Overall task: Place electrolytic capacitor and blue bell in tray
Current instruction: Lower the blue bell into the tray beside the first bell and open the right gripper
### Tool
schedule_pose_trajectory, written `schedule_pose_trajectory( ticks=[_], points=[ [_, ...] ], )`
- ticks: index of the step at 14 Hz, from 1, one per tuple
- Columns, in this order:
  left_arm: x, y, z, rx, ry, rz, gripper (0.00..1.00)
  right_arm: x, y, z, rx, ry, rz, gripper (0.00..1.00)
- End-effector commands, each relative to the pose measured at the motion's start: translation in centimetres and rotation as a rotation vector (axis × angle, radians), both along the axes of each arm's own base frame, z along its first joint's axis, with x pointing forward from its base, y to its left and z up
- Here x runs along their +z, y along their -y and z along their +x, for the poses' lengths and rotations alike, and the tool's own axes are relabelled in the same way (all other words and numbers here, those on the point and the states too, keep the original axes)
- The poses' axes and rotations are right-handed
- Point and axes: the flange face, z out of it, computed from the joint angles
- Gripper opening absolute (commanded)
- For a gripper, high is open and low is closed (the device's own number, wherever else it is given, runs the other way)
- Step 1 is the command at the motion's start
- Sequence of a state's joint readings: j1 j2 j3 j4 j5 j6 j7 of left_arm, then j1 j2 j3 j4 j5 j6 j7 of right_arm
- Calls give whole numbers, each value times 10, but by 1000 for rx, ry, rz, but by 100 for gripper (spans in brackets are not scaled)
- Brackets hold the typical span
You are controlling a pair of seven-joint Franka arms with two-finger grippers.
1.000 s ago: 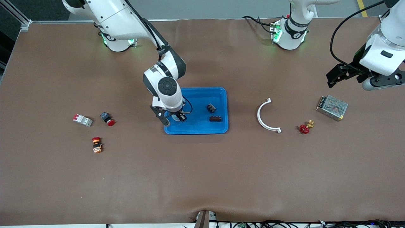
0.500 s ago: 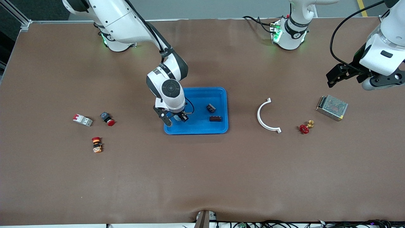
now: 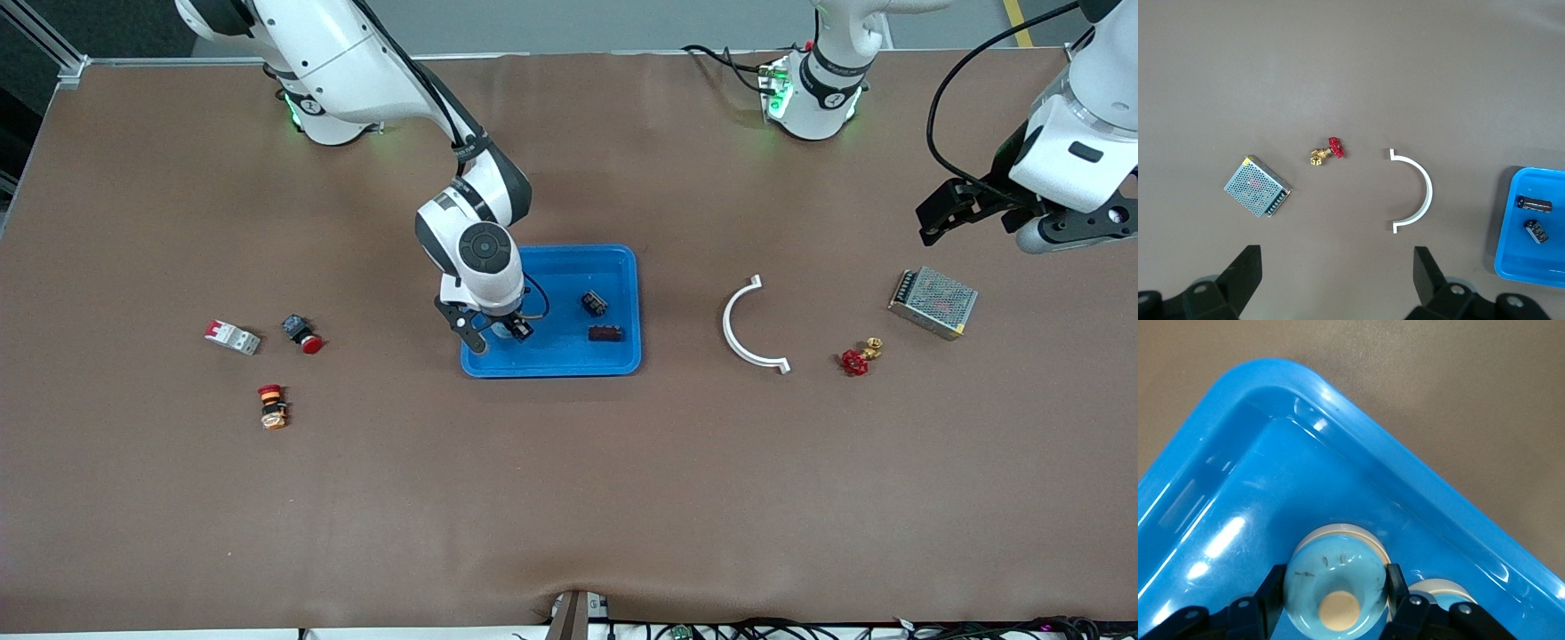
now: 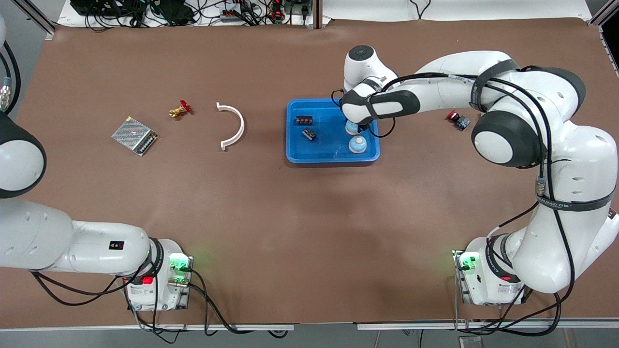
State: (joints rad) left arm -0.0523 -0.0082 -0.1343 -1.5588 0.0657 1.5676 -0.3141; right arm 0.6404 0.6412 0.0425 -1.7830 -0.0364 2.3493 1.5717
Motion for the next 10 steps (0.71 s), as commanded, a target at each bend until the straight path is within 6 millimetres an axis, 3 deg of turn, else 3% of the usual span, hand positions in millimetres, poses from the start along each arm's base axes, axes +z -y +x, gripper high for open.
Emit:
schedule_pose_trajectory(
  ticks=[1,5,6,7,10],
  points=[
    [6,1,-8,-15,-3,-11,100,-5,-8,2,-10,10,-4,0],
    [5,1,-8,-15,-5,-11,100,-10,-9,0,-8,4,-8,0],
    [6,1,-8,-15,-3,-11,100,-7,-9,3,-18,9,-2,28],
    [5,1,-9,-15,-9,-10,100,-6,-10,4,-19,10,-4,99],
    [5,0,-10,-13,-14,-9,100,0,-11,6,-10,18,-6,100]
  ],
)
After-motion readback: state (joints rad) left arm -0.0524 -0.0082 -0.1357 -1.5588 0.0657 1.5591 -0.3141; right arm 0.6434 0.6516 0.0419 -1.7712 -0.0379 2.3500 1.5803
